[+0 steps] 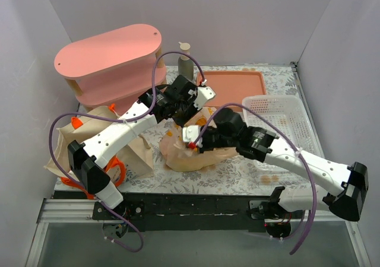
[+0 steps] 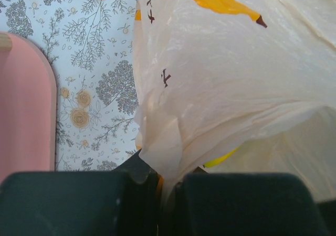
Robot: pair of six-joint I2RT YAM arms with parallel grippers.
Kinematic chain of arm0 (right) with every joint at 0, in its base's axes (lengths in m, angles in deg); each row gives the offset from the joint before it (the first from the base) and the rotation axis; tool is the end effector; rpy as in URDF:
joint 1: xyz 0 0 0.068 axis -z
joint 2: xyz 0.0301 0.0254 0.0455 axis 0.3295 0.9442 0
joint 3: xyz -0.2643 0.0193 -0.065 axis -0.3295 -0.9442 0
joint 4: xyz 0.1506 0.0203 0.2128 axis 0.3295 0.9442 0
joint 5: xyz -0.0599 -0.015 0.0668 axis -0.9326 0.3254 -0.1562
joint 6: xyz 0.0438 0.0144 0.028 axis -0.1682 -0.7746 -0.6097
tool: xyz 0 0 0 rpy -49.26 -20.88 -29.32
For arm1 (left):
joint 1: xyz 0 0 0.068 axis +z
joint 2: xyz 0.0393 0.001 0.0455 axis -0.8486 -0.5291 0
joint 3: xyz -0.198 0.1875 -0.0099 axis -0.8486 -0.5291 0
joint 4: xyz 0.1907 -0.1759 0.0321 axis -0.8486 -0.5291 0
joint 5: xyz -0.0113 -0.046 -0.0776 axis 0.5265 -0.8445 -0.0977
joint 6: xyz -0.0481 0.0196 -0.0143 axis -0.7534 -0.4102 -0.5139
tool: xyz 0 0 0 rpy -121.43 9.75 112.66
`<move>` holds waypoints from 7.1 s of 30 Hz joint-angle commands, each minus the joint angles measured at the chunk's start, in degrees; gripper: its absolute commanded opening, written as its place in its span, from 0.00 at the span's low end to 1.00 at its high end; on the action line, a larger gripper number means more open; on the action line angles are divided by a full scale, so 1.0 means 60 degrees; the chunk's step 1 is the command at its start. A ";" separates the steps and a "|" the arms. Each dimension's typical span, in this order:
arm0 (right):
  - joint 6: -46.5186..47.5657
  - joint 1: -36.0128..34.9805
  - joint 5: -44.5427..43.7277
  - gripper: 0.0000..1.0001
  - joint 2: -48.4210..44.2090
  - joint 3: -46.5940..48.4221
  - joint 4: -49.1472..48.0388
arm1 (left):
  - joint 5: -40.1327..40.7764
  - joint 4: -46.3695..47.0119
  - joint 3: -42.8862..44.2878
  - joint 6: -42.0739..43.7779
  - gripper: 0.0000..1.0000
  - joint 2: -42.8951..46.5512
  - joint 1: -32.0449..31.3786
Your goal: Untie the knot of the grocery bags and take out the mixed food
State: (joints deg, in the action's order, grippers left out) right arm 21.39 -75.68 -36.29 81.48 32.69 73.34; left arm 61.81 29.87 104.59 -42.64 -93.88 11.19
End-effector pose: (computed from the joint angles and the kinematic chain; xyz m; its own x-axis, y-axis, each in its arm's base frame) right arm 0.1395 0.2276 0.3526 0.3879 -0.4578 -0.8000 -0.8826 0.0657 -0.4655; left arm 0.2272 -0.2401 0.3657 -0.8053 0.2489 -0.5380 0.4098 0.8895 -0.2019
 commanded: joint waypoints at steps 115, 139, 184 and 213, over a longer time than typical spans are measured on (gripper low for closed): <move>-0.1044 0.0779 0.2117 0.01 -0.0862 0.2535 0.1739 | -0.0203 -0.0256 -0.5348 0.0558 0.70 0.3818 0.1074; -0.7793 0.7591 0.4716 0.01 -0.1038 0.1720 0.0150 | -0.1463 -0.0036 -0.3502 0.1247 0.70 0.2485 0.1074; -0.6958 0.5761 1.1784 0.01 -0.0261 0.1764 0.4852 | 0.2638 0.1780 -0.1965 -0.0100 0.00 0.2324 0.1176; -0.6273 1.0521 0.0981 0.01 0.1030 0.4727 0.1875 | 0.0617 0.1268 -0.2521 -0.0159 0.00 0.2499 0.1191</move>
State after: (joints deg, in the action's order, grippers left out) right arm -26.21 -12.95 -1.95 93.83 70.50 79.94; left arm 69.67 38.15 88.57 -43.36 -80.46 17.98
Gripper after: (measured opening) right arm 0.276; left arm 0.009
